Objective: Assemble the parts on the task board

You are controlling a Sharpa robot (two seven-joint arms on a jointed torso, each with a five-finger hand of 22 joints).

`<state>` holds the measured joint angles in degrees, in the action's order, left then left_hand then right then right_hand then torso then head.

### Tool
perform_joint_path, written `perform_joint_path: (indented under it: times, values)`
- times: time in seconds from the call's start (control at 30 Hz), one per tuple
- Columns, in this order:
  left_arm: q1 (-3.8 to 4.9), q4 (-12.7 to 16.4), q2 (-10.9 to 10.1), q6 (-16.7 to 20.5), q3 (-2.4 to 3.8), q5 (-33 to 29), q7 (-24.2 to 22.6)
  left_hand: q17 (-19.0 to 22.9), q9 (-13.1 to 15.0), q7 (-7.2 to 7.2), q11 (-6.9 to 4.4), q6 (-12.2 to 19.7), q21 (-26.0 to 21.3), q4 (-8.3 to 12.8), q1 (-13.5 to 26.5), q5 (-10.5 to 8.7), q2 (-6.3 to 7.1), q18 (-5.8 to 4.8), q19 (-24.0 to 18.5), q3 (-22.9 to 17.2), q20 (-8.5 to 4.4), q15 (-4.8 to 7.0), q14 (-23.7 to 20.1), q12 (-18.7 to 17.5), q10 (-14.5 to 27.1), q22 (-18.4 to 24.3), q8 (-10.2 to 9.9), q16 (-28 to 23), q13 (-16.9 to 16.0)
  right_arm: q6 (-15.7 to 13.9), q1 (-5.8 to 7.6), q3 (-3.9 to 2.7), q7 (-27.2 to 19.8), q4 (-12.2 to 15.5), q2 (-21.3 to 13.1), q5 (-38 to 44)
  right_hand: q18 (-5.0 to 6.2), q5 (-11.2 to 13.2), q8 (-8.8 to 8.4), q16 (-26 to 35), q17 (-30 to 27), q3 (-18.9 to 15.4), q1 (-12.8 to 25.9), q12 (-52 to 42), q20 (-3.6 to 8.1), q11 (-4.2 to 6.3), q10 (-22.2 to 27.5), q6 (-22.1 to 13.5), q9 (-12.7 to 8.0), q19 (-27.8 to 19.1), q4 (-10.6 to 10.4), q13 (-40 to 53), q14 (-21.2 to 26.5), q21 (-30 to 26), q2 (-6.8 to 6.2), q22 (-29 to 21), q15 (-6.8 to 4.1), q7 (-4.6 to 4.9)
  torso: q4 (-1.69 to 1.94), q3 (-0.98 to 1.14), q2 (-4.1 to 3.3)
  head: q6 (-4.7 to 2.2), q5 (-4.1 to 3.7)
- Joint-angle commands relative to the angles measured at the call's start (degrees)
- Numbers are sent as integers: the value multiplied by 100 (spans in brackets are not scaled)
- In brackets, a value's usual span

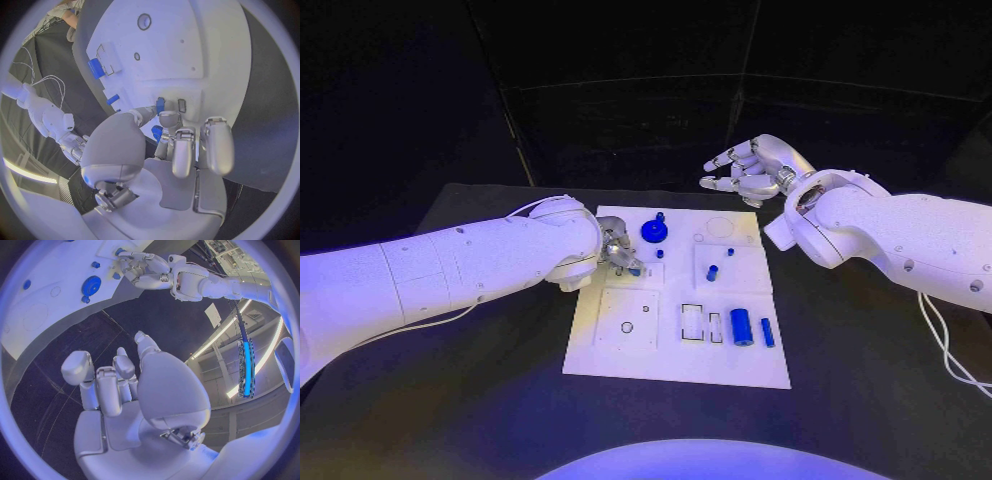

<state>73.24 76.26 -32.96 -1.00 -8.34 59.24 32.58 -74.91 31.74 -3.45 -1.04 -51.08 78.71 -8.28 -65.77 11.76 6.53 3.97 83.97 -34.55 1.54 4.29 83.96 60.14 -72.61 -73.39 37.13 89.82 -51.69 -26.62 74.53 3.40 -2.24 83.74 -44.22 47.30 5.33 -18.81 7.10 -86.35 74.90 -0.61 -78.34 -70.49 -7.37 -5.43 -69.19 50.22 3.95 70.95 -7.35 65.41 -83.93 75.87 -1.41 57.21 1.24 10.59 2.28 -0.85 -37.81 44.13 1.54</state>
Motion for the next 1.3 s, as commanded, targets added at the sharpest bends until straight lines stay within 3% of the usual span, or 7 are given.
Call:
perform_joint_path:
  times: [0.03, 0.6, 0.93, 1.17, 1.3]
  values:
    - [-26, 10, 35, -233, -16, 20, 58, -1509, 10, 30, -22, -17, 36, 1030, 50, 29, 15, -59, 83, -975, -12, 51, 604, 46, -87, -19, 43, 18, -20, 37, 10, -4, -44, 7, 4, 13, 114, -33, 25, 36, 637, -30, -9, 15, 21, 9, 32, -9, 1, -32, -3, -6, -400, -25, 28, -6, -29, -30, -5, -1, 1, 2, -4]
    - [-22, -20, 105, -385, -16, 148, 209, -1509, 25, 95, -72, -106, 84, 1003, 139, 23, -16, -73, 115, -745, -43, 90, 604, 153, -221, -101, 83, 18, -119, 36, 9, -4, -43, 0, 14, 13, 114, -33, 25, 36, 637, -30, -9, 15, 21, 9, 32, -9, 1, -32, -3, -6, -400, -25, 28, -6, -29, -30, -2, 2, 3, 18, -12]
    - [-18, -143, 176, -315, -16, 159, 182, -1509, 11, 139, -104, -169, 93, 868, 267, 13, -95, -78, 124, -467, -69, 117, 604, 178, -253, -128, 81, 18, -138, 36, 9, -4, -44, -5, 20, 13, 114, -33, 25, 36, 637, -30, -9, 15, 21, 9, 32, -9, 1, -32, -3, -6, -400, -25, 28, -6, -29, -30, -2, 3, 2, 12, -10]
    - [-17, -236, 209, -332, -15, 160, 163, -1509, -34, 182, -136, -265, 124, 659, 446, 2, -103, -90, 145, 11, -90, 140, 604, 229, -280, -190, 48, 18, -182, 39, 9, -4, -43, -12, 25, 13, 117, -45, 32, 40, 630, -40, -2, 18, 21, 10, 35, -4, 3, -38, -15, -14, -398, -32, 37, -21, -30, -32, 0, 5, 6, 10, -16]
    - [-16, -277, 218, -311, -15, 159, 164, -1509, -69, 178, -132, -354, 141, 391, 713, -31, -45, -97, 156, 501, -93, 136, 604, 265, -293, -225, 26, 18, -210, 42, 9, -4, -42, -15, 25, 13, 117, -46, 32, 42, 626, -42, 0, 19, 22, 10, 36, -3, 3, -40, -17, -16, -397, -34, 37, -23, -30, -32, 0, 3, 1, 5, -25]
